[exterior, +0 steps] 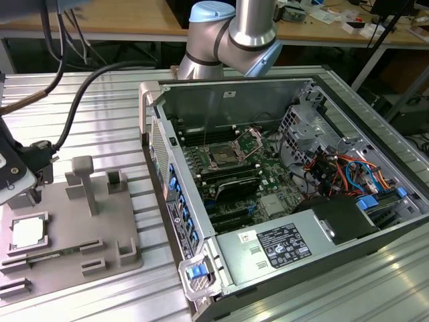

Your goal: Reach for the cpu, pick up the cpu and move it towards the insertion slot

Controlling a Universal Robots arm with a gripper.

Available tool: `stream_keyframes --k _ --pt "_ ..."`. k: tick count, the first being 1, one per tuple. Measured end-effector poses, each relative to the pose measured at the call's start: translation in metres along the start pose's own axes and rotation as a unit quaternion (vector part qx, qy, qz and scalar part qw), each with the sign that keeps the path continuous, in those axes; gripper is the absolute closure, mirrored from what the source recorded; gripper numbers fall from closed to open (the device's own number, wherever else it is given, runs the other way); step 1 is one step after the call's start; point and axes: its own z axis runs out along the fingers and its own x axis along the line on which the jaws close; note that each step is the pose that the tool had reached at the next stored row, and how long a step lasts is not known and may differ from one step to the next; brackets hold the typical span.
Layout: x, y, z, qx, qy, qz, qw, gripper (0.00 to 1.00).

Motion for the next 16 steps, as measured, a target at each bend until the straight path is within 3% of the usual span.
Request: stream_keyframes --k 5,11,14,16 --pt "0.0002 -0.0091 0.0084 -0.0009 0.0009 -0.003 0.99999 0.34" --pt "0.0003 -0.0099 0.0094 -0.0024 0.0009 -0.003 0.99999 0.34" --pt "0.0003 -0.0101 0.0140 -0.0025 0.0010 -0.005 0.99998 0.34" --pt "0.0006 -0.0103 0.0184 -0.0028 0.0015 -0.020 0.99980 0.34"
